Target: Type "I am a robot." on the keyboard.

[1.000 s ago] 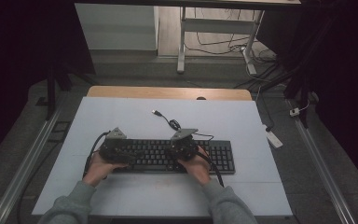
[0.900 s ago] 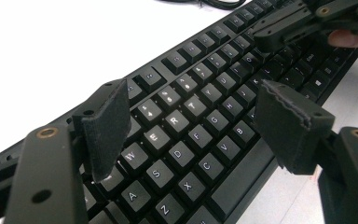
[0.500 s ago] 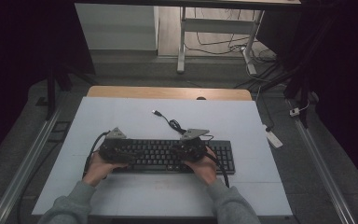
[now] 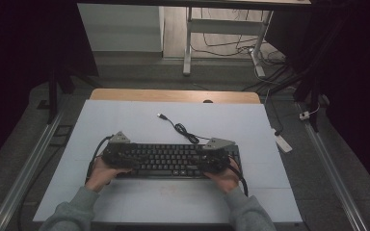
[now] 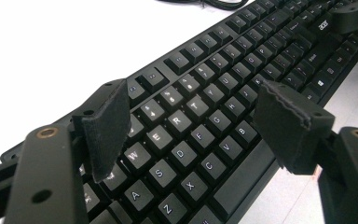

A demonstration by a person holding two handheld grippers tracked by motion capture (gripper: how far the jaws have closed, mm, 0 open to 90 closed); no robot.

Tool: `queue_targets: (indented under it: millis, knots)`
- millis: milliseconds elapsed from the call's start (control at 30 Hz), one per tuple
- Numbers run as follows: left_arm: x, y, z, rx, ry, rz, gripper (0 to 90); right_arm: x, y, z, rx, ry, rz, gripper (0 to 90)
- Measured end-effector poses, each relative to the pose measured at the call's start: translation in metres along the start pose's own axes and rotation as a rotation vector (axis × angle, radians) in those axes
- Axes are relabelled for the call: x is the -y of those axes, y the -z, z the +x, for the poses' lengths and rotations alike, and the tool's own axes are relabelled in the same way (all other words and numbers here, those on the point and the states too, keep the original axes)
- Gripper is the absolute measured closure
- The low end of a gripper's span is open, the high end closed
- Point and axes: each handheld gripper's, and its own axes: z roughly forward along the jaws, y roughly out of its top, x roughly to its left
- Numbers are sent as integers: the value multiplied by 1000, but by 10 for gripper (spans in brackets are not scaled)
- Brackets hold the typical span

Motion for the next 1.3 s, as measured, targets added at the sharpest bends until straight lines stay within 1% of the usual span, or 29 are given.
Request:
queue_targets:
  millis: [267,300,400,533,633,967,1067,1133,1300]
  knots:
    - [0,1,2,-4,4,-6,275,20,29,-7,40,-20,-10,537]
    - [0,1,2,-6,7,-7,275,23,31,-7,43,-24,-19,537]
    - [0,1,2,-7,7,-7,276,29,38,-9,52,-32,-16,537]
    - [0,1,2,-10,6,-10,278,32,41,-10,57,-30,-14,538]
    - [0,1,2,-13,5,-10,279,32,39,-10,53,-25,-19,537]
    - [0,1,2,-26,-1,-18,302,32,37,-9,53,-13,-6,538]
    - [0,1,1,-33,-15,-20,348,32,37,-9,53,-14,-6,537]
    - [0,-1,-1,-37,-23,-18,400,32,37,-9,54,-13,-4,537]
    - [-1,-7,-4,-32,-53,-8,618,32,35,-9,51,-11,1,537]
